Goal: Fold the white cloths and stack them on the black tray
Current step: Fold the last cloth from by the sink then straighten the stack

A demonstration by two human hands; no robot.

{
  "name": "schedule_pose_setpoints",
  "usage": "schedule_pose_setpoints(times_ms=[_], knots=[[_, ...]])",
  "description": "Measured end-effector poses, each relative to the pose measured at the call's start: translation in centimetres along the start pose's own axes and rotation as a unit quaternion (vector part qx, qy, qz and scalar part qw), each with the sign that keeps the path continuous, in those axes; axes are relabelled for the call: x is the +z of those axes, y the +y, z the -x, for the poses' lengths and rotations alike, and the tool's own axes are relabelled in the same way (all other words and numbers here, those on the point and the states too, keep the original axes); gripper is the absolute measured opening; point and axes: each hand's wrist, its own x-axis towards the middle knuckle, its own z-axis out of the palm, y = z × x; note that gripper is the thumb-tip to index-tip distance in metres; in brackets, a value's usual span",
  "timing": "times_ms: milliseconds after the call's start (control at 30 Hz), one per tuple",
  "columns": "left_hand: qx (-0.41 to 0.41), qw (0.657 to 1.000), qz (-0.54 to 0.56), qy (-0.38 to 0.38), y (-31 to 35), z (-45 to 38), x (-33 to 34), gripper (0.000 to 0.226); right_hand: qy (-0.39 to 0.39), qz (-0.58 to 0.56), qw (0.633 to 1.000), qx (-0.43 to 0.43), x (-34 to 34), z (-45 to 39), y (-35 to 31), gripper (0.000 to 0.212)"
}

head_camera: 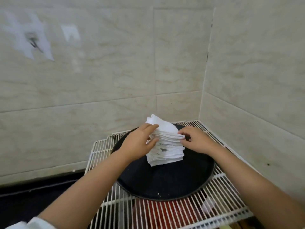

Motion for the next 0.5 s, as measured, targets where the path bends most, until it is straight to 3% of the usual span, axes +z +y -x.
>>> schedule_pose_setpoints(times_ms=[133,267,400,500], knots=[[-0.054,0.997,-0.041,0.040,0.2,0.6,-1.3,0.048,0.025,0.043,0.999,-0.012,-1.4,0.2,-2.0,0.043],[-0.134,0.979,-0.150,0.042,-1.4,3.7,-4.3,0.041,0.034,0.092,0.993,-0.070,-1.4,0.7,-8.0,0.040],[-0.229,0.948,-0.218,0.047,-4.5,12.8,-8.9,0.039,0.029,0.088,0.975,-0.204,1.6,1.9,-17.8,0.039],[-0.336,0.901,-0.268,0.062,-7.5,24.0,-13.4,0.039,-0.008,0.073,0.946,-0.316,6.3,4.6,-28.5,0.040]])
